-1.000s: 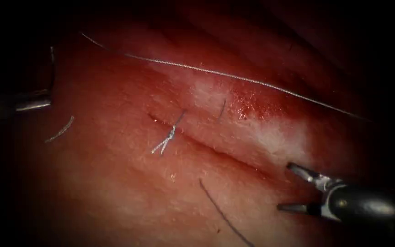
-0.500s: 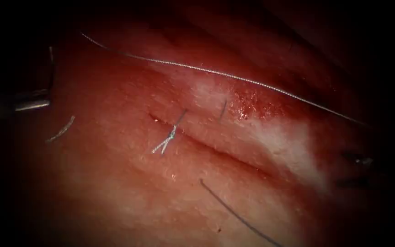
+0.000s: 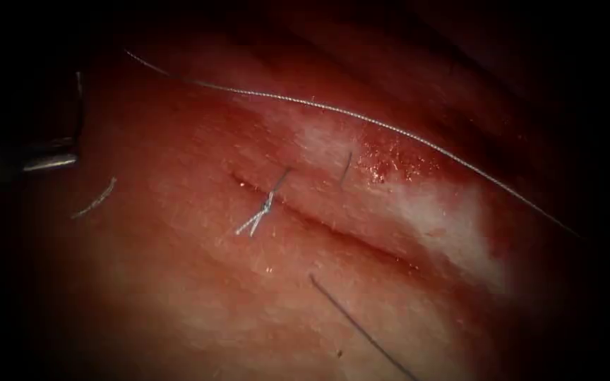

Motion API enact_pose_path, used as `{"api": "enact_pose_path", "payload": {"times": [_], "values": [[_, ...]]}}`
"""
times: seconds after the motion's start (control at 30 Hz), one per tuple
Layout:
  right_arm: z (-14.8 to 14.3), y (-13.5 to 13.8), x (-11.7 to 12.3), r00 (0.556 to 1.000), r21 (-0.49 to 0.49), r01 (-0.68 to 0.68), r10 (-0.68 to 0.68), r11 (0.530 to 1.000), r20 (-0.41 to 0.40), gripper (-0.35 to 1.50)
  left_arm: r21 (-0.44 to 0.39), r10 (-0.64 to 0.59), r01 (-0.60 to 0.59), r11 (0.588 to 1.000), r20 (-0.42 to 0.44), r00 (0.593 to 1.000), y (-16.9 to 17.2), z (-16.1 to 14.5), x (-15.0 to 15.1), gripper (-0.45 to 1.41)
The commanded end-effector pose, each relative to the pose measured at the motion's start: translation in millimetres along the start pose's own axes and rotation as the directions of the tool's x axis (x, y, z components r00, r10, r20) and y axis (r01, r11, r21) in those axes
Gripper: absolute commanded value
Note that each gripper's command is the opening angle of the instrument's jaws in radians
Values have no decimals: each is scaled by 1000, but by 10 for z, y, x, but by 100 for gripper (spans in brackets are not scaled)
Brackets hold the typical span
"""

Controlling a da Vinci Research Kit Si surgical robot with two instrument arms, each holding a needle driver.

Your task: Wound Closure

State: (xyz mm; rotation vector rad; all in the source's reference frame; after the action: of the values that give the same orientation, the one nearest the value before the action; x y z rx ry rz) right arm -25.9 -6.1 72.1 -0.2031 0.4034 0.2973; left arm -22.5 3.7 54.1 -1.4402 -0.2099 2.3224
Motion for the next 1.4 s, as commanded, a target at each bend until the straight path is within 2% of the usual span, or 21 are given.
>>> {"api": "enact_pose_path", "payload": {"times": [0.03,0.07,0.13,0.2,0.3,0.4,0.43,0.47,0.53,0.57,0.67,0.7,0.87,1.03,1.13,1.3,1.4], "values": [[-11,20,16,997,-23,-24,22,999,-68,22,-1,-1,1,1000,1,1000,4,7,-5,-45],[-18,26,23,996,-28,-33,31,999,-83,24,-1,-1,1,1000,1,1000,4,7,-5,-45],[-43,44,66,974,-16,-149,144,989,-175,63,-1,-1,1,1000,1,1000,4,7,-5,-45],[-51,44,92,946,37,-203,206,978,-250,66,-1,-1,1,1000,1,1000,4,7,-5,-45],[-57,31,134,914,108,-242,264,964,-309,73,-3,-1,1,1000,-1,1000,5,7,-5,-45],[-54,7,179,864,206,-313,368,927,-344,71,-2,-2,2,1000,0,1000,5,8,-5,-45],[-49,-11,210,807,303,-359,457,883,-375,63,-4,-2,2,1000,-2,1000,6,9,-4,-45],[-44,-25,235,767,342,-382,501,858,-400,51,-6,-2,2,1000,-3,1000,7,10,-4,-45],[-37,-40,263,729,383,-408,549,828,-409,44,-9,-2,2,1000,-2,1000,7,11,-4,-45],[-27,-53,289,700,411,-425,581,807,-416,42,-11,-1,1,1000,-3,1000,8,12,-4,-45],[-13,-65,316,656,453,-453,631,768,-415,41,-13,-1,1,1000,-1,1000,8,12,-4,-45],[0,-74,332,633,471,-459,649,753,-422,39,-13,-1,1,1000,-1,1000,9,13,-4,-45],[37,-98,360,580,525,-477,701,705,-414,42,-19,2,-2,1000,0,1000,12,19,-5,-45],[54,-107,374,510,562,-508,753,653,-415,37,-26,5,-5,1000,2,1000,15,23,-5,-45],[58,-107,382,482,564,-524,768,638,-421,34,-26,6,-6,1000,2,1000,15,23,-5,-45],[84,-109,397,462,554,-553,782,623,-418,39,-27,6,-6,1000,1,1000,15,22,-6,-45],[98,-109,397,473,544,-559,780,626,-410,46,-27,6,-6,1000,1,1000,15,22,-6,-45]]}}
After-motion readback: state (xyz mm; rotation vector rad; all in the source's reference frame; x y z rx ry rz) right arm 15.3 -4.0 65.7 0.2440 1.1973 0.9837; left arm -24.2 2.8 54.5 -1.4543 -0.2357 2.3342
